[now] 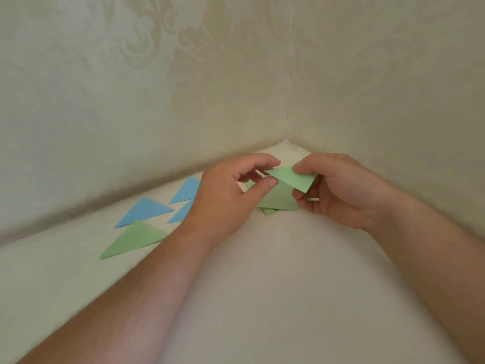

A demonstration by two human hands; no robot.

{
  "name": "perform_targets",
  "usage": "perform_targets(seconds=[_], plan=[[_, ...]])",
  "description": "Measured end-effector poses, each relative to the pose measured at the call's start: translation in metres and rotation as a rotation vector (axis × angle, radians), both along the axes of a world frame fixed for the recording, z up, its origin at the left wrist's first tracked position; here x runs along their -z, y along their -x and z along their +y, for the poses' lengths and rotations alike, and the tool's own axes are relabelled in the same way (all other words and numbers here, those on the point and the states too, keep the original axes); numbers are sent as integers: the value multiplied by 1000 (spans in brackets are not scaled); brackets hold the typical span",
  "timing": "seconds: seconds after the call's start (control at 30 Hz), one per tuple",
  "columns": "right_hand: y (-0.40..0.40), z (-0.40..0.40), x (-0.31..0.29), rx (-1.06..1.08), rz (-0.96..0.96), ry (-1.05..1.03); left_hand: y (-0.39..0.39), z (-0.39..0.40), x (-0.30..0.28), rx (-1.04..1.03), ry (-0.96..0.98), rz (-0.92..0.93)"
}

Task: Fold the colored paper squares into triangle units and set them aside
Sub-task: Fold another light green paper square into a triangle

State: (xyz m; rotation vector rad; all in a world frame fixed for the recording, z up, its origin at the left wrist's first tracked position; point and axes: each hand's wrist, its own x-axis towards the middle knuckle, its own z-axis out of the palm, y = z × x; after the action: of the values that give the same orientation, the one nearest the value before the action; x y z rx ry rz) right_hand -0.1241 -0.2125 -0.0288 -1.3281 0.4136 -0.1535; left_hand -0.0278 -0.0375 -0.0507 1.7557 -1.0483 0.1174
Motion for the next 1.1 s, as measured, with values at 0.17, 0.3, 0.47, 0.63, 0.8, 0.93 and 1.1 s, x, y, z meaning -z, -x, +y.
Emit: perform_targets(seconds=[0.17,0.3,0.47,0.63,0.8,0.93,1.1], plan=[[0,1,0,-54,89,-62,-3,0,1,-33,98,-47],[-5,-5,4,178,0,198,-2,1,-1,-136,68,-33],[-5,-2,11,280,-348,711,0,-2,0,-138,95,102],[-2,-3,17,160,-322,973,3,-1,-2,-101,70,147],[-2,-1,17,138,-322,1009,5,-1,-1,-56,8,120],[0,2,16,95,-322,882,5,-1,-1,-66,-15,115],[1,3,14,111,-323,863,5,1,-1,-92,-59,107]])
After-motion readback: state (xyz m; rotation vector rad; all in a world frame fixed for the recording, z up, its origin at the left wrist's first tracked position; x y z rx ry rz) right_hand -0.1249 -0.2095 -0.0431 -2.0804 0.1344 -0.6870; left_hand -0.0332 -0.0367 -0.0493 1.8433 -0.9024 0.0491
